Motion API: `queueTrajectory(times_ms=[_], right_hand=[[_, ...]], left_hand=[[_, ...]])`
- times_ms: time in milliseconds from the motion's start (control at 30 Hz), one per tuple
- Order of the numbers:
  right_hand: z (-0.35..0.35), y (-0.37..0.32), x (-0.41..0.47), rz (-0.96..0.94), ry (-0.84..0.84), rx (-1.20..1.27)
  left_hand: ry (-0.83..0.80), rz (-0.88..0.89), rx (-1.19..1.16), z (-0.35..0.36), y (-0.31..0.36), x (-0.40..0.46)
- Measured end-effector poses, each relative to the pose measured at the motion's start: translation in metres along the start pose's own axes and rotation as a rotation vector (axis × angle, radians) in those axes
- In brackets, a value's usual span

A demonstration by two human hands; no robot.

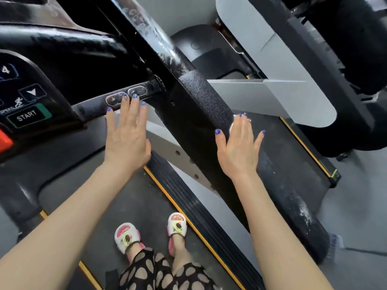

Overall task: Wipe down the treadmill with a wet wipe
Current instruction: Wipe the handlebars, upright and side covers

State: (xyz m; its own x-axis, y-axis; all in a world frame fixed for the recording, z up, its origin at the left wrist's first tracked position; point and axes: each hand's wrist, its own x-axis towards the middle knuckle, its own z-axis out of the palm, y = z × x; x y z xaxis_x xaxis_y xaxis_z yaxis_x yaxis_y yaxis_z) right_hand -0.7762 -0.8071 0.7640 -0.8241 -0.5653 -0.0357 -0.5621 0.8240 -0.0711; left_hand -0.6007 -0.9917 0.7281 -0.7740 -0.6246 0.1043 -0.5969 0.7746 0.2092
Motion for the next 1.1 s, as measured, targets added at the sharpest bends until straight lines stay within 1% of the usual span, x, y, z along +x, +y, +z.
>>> queueTrajectory(times_ms=[100,167,233,300,367,433,500,633,700,800,933,1000,1100], right_hand=[[0.006,0.012,-0.058,-0.05,0.015,-0.077],[0.01,0.021,-0.073,-0.055,-0.009,-0.115],[0.008,0.026,-0.06,-0.047,-0.007,-0.104],[0.001,0.025,-0.028,-0.006,0.011,-0.047],[-0.006,0.026,0.004,0.062,-0.01,0.024],[-0.006,0.026,0.011,0.085,0.003,0.042],[-0.002,0.028,-0.011,0.083,0.005,0.017],[0.007,0.044,-0.093,0.064,-0.012,-0.109],[0.009,0.053,-0.107,0.06,-0.034,-0.132],[0.002,0.054,-0.074,0.09,-0.018,-0.063],[-0.01,0.055,-0.007,0.214,-0.031,0.085],[-0.007,0.057,-0.011,0.204,-0.014,0.078],[-0.001,0.058,-0.064,0.151,0.009,0.015]], left_hand=[[0.011,0.211,-0.075,0.002,0.039,0.006],[0.009,0.336,-0.112,0.002,0.064,0.012],[-0.03,0.429,-0.106,0.002,0.084,0.022],[-0.091,0.481,-0.079,0.003,0.096,0.032],[-0.138,0.498,-0.052,0.004,0.104,0.041],[-0.172,0.491,-0.06,0.006,0.108,0.045],[-0.18,0.473,-0.063,0.008,0.111,0.044],[-0.18,0.466,-0.081,0.011,0.111,0.042],[-0.175,0.459,-0.099,0.011,0.111,0.042],[-0.187,0.453,-0.12,0.012,0.113,0.041],[-0.194,0.445,-0.136,0.011,0.114,0.04],[-0.197,0.432,-0.134,0.009,0.116,0.039],[-0.172,0.452,-0.144,0.007,0.122,0.034]])
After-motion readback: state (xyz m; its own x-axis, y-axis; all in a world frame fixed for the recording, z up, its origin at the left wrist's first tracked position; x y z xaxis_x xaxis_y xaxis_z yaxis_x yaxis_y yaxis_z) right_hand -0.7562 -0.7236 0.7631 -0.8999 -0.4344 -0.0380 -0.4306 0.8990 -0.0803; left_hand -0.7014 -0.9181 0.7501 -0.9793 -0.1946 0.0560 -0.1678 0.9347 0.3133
